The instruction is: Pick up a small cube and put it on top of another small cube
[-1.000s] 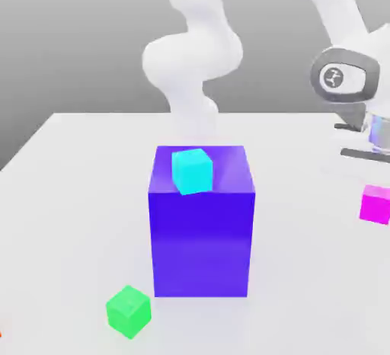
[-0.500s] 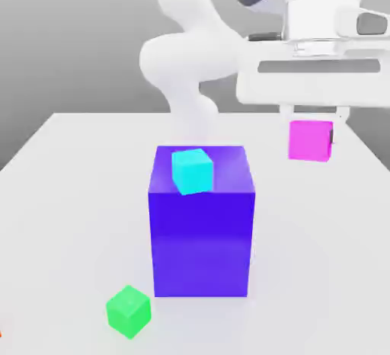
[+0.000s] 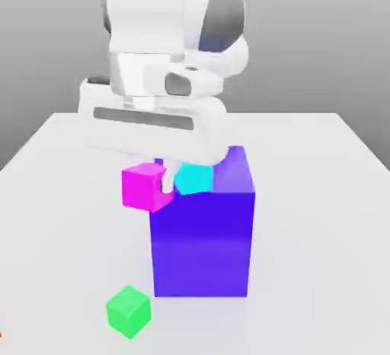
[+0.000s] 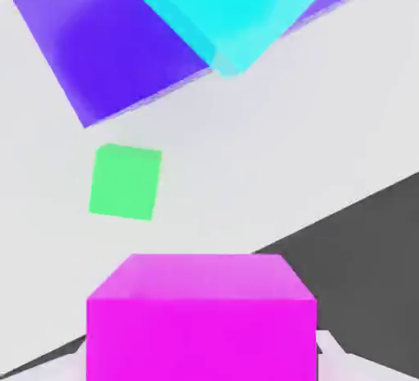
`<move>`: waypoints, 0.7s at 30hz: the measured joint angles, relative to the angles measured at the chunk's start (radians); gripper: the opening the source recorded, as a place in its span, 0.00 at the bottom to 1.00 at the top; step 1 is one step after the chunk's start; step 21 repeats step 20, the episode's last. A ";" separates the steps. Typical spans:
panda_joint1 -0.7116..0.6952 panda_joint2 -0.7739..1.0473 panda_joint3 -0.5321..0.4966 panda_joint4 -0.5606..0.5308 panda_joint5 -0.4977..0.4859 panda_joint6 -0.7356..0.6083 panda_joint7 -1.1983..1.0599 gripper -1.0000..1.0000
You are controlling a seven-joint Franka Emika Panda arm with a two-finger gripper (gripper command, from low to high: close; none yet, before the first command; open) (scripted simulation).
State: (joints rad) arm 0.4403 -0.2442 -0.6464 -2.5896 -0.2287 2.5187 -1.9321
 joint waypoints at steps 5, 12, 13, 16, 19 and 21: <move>0.018 0.254 -0.047 0.005 0.249 0.095 -0.274 0.00; -0.108 0.492 0.129 0.026 0.565 0.245 -0.516 1.00; -0.108 0.492 0.129 0.026 0.565 0.245 -0.516 1.00; -0.122 0.511 0.148 0.028 0.590 0.258 -0.535 1.00; -0.086 0.429 0.089 0.017 0.472 0.201 -0.449 1.00; -0.079 0.385 0.070 0.013 0.408 0.170 -0.403 1.00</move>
